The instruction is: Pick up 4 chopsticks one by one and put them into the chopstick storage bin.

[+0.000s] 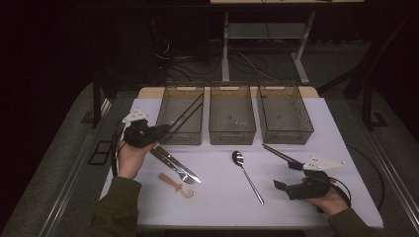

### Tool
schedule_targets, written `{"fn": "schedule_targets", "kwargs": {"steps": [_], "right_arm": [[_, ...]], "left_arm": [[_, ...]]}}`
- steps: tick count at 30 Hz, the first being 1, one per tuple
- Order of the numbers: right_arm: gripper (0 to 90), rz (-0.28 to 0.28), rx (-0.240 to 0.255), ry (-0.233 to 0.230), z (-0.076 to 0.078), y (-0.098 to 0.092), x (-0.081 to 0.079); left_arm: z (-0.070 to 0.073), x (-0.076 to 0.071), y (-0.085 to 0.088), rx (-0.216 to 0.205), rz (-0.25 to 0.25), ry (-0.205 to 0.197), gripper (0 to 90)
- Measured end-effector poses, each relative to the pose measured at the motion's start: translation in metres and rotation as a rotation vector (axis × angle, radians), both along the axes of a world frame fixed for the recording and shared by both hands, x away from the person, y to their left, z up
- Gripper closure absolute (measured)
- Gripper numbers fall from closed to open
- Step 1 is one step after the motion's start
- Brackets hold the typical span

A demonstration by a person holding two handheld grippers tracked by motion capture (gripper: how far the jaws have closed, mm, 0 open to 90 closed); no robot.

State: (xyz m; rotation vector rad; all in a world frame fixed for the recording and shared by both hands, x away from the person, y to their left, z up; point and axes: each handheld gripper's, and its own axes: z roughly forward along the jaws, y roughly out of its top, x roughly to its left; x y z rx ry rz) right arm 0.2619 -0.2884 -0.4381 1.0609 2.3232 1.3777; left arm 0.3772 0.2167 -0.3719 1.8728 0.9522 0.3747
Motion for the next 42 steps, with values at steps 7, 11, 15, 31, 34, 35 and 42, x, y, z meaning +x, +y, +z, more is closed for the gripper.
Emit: {"fn": "schedule_targets", "kwargs": {"steps": [7,11,15,31,34,35,42], "right_arm": [[8.7,-0.004,0.003,0.004,0.000,0.000,0.000],[8.7,-0.001,0.002,0.002,0.000,0.000,0.000],[8.7,-0.001,0.002,0.002,0.000,0.000,0.000],[8.7,0.001,0.004,0.002,0.000,-0.001,0.000],[8.7,0.001,0.004,0.001,0.000,-0.001,0.000],[8.7,0.001,0.004,0.001,0.000,-0.001,0.000],[8.7,0.000,0.003,0.002,0.000,0.000,0.000]], "left_arm": [[0.004,0.021,-0.001,-0.007,0.022,-0.002,84.9],[0.003,0.035,-0.002,-0.017,0.047,0.006,84.9],[-0.001,0.045,-0.004,-0.010,0.064,0.018,84.9],[-0.020,0.068,-0.011,0.079,0.117,0.070,84.9],[-0.023,0.069,-0.011,0.098,0.118,0.085,84.7],[-0.023,0.069,-0.011,0.100,0.122,0.085,84.5],[-0.022,0.068,-0.012,0.106,0.135,0.071,70.1]]}}
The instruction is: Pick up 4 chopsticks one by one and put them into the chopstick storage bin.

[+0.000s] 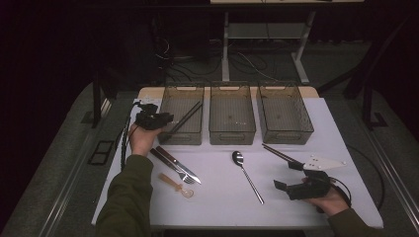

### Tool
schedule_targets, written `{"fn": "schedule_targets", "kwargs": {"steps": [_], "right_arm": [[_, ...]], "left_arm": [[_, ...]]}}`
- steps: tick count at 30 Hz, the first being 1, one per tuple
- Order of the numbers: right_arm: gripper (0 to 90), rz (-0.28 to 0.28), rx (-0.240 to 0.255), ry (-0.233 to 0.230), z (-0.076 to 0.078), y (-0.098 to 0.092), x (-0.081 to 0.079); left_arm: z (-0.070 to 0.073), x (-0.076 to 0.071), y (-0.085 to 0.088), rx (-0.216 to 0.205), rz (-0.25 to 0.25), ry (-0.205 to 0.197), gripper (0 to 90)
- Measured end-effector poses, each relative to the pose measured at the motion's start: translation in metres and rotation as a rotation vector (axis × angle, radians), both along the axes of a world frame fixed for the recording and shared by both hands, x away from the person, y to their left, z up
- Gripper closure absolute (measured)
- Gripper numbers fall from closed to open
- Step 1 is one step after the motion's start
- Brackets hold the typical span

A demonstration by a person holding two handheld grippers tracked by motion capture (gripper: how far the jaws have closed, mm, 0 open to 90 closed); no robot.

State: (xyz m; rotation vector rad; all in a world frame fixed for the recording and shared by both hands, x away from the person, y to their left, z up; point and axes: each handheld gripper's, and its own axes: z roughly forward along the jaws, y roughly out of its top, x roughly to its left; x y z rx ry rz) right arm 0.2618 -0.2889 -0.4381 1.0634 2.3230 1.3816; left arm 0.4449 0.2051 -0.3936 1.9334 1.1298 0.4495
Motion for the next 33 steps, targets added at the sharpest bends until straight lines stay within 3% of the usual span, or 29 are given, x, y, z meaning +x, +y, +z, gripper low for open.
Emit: {"fn": "schedule_targets", "kwargs": {"steps": [3,6,10,14,17,28,33], "right_arm": [[8.7,0.001,0.000,0.000,0.000,0.000,0.000],[8.7,0.000,0.000,0.001,0.000,0.000,0.000],[8.7,0.001,0.001,0.001,0.000,0.000,0.000],[8.7,-0.001,0.000,0.001,0.000,0.000,0.000],[8.7,0.000,-0.001,-0.002,0.000,0.000,0.000],[8.7,0.000,-0.003,0.000,0.000,0.000,0.000],[8.7,0.000,-0.001,-0.001,0.000,0.000,-0.001]], "left_arm": [[0.002,-0.001,0.000,-0.023,-0.007,-0.007,63.6],[0.003,-0.002,-0.001,-0.018,-0.015,-0.012,58.7],[0.007,-0.007,-0.003,-0.034,-0.054,-0.011,51.9],[0.011,-0.013,-0.006,-0.018,-0.081,-0.028,46.0],[0.014,-0.020,-0.007,-0.043,-0.104,-0.038,42.9],[0.013,-0.059,-0.014,-0.078,-0.185,-0.085,33.7],[0.012,-0.076,-0.021,-0.057,-0.222,-0.095,26.8]]}}
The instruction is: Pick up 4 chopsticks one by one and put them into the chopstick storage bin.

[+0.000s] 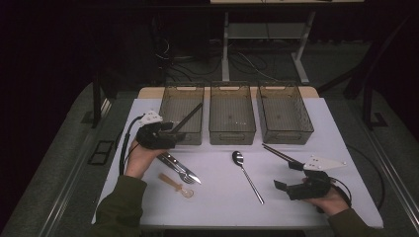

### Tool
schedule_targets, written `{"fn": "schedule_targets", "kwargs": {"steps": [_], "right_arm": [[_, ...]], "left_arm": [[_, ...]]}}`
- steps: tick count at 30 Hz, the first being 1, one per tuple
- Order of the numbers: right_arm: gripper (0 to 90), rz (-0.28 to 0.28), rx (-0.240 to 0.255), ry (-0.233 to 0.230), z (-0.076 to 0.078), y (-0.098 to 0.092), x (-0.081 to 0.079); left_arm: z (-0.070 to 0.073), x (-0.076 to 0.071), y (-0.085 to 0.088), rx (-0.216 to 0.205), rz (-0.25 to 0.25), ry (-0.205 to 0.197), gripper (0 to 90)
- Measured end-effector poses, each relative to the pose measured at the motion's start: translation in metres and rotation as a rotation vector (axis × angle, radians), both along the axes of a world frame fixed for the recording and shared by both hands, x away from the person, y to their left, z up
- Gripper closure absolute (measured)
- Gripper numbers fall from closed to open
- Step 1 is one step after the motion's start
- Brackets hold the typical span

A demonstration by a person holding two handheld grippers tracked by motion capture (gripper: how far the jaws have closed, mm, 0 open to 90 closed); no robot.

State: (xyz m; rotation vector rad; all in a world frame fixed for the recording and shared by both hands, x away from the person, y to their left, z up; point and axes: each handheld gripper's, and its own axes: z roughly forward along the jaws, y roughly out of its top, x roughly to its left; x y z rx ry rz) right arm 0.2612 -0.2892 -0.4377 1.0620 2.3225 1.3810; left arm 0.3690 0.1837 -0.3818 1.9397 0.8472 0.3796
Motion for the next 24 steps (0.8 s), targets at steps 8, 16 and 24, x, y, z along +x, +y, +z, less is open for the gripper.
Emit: {"fn": "schedule_targets", "kwargs": {"steps": [8,16,24], "right_arm": [[8.7,-0.003,0.005,-0.002,0.001,-0.001,-0.001],[8.7,-0.003,0.009,-0.003,0.001,-0.001,0.000],[8.7,-0.003,0.004,-0.003,0.001,-0.001,-0.001]], "left_arm": [[-0.009,-0.025,-0.006,0.009,-0.057,-0.004,15.7],[-0.021,-0.048,-0.007,0.010,-0.096,0.006,2.9],[-0.032,-0.067,-0.012,0.007,-0.140,0.019,0.0]]}}
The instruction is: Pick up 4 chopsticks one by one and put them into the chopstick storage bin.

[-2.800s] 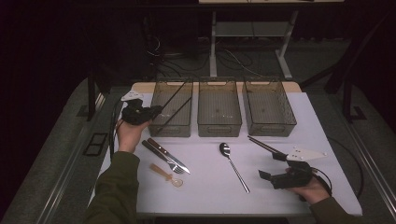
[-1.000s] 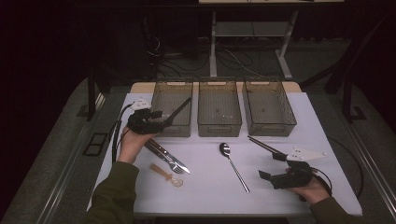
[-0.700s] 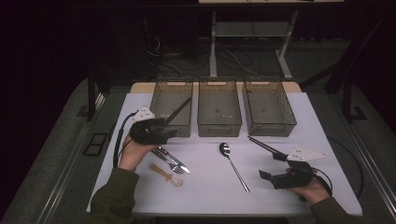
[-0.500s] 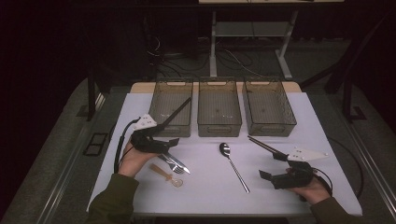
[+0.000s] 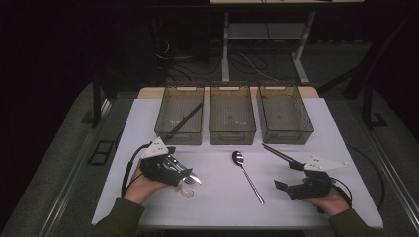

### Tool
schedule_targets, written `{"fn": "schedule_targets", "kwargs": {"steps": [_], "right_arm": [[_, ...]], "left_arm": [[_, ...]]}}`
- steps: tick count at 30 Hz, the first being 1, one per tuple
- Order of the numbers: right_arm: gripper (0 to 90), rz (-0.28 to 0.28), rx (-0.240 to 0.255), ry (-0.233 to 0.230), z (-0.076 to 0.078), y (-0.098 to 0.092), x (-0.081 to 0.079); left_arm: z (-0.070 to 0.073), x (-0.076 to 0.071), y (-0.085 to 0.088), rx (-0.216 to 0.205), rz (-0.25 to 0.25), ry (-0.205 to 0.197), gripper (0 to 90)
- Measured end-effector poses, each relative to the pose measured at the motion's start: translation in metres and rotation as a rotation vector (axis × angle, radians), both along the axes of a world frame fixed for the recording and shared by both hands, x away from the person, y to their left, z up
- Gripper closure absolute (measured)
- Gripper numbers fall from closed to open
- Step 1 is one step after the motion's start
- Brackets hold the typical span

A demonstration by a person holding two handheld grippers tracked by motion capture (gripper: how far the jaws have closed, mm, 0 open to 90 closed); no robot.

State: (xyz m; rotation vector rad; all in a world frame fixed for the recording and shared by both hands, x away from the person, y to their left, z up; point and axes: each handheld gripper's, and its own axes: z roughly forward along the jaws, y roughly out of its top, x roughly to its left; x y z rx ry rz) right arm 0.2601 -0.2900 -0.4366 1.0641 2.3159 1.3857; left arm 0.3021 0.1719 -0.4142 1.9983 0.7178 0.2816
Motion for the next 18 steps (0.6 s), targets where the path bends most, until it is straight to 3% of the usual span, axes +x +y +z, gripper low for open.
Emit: {"fn": "schedule_targets", "kwargs": {"steps": [5,12,18], "right_arm": [[8.7,-0.003,-0.001,-0.002,0.000,0.000,0.000],[8.7,-0.007,0.001,-0.002,0.000,-0.001,0.000],[8.7,-0.016,-0.001,0.002,0.000,-0.002,0.001]], "left_arm": [[-0.006,-0.008,-0.002,-0.003,-0.022,0.028,0.0],[-0.012,-0.018,-0.004,-0.017,-0.041,0.013,0.0],[-0.021,-0.027,-0.004,-0.002,-0.042,0.033,0.0]]}}
